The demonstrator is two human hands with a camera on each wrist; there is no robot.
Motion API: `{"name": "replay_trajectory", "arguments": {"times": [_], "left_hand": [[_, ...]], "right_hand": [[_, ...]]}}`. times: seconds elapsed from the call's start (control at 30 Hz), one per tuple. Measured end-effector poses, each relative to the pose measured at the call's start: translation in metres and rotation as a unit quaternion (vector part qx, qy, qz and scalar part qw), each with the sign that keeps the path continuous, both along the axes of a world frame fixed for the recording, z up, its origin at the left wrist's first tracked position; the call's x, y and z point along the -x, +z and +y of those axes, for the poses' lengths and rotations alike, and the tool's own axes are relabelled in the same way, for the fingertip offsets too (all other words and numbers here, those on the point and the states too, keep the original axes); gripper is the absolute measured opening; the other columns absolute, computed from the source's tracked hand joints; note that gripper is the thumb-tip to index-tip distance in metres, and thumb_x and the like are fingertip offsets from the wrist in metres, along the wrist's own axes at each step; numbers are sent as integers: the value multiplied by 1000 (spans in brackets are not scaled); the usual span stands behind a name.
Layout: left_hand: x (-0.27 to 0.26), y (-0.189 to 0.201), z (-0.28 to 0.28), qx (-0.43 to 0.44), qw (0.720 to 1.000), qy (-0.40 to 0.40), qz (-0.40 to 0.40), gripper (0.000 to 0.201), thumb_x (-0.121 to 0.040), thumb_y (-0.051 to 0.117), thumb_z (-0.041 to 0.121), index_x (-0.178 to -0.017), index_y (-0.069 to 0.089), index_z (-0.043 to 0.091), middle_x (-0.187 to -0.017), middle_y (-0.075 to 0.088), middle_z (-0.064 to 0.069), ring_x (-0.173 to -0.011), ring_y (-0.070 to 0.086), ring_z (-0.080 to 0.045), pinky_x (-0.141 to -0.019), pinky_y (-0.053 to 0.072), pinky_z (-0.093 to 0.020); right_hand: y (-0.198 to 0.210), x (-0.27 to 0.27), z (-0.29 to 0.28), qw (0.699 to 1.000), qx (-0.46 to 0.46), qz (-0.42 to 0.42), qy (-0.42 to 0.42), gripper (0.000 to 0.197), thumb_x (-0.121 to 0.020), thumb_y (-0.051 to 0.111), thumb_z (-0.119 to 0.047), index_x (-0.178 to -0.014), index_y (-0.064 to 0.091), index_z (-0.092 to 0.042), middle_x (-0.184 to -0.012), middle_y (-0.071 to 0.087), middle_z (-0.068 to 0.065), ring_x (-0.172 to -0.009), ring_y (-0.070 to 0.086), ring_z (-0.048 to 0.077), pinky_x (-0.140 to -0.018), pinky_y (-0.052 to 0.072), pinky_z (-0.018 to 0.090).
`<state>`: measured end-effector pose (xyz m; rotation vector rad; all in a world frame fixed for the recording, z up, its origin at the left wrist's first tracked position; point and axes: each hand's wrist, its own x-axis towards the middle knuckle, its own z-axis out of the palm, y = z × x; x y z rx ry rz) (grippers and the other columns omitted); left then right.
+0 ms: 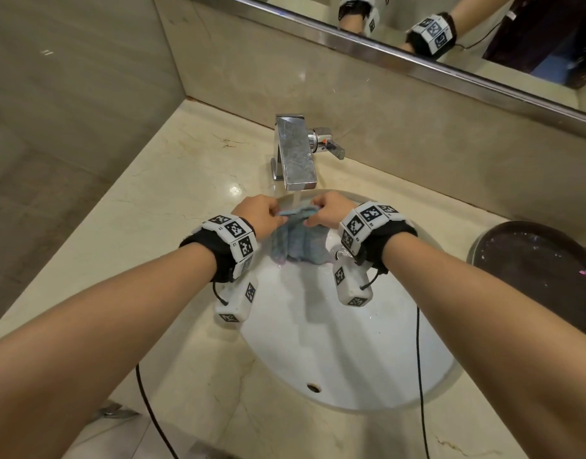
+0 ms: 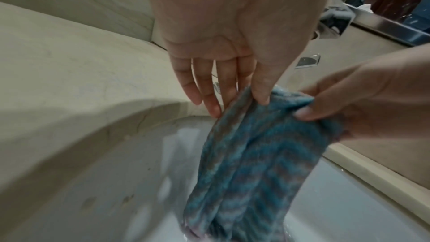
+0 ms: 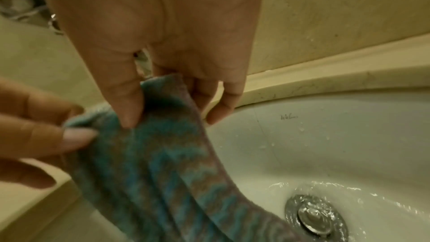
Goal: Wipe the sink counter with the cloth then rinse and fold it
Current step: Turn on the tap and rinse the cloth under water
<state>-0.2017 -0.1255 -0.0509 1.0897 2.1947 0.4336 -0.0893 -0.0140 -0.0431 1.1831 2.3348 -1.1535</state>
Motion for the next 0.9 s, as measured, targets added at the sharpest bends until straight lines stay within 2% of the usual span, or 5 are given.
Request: {"name": "replay_trajectory", "arguments": {"times": [0.23,0.43,0.5,0.6,0.9], "left_hand": [[-6,2,2,-45,998,-15,-31,48,-82,67,28,-123,48,11,-120,61,-9,-108,59,-27,-90,47,-32],[-7,6,6,-80,997,12,-19,30,-90,57,16,-118,54,6,-119,62,-14,-108,59,-30,-87,43,-29],[-7,7,5,-99,994,25,-29,28,-91,55,15,-117,53,6,-118,63,-13,-106,59,-29,-84,42,-28],[-8,4,4,-103,993,30,-40,29,-91,55,14,-119,52,8,-117,63,-12,-106,59,-29,-82,40,-26],[0,-2,-5,-44,999,4,-30,27,-84,65,17,-110,57,12,-114,63,-9,-103,59,-26,-82,44,-28]], "right_hand": [[9,1,-3,993,59,101,-11,38,-81,65,0,-119,59,-3,-95,60,3,-69,56,7,-49,43,2],[4,1,1,999,-10,47,13,48,-78,69,-5,-123,53,-5,-111,61,11,-92,56,24,-72,46,26],[3,-2,2,998,-38,0,41,42,-80,68,-7,-120,56,-6,-105,60,10,-93,55,22,-74,46,26],[-1,-5,4,992,-90,-59,66,10,-84,62,-10,-74,59,-10,-74,55,6,-80,52,22,-59,40,23],[-4,-7,1,995,-45,86,31,10,-83,61,-6,-84,62,-16,-76,54,2,-75,49,18,-61,38,22]]}}
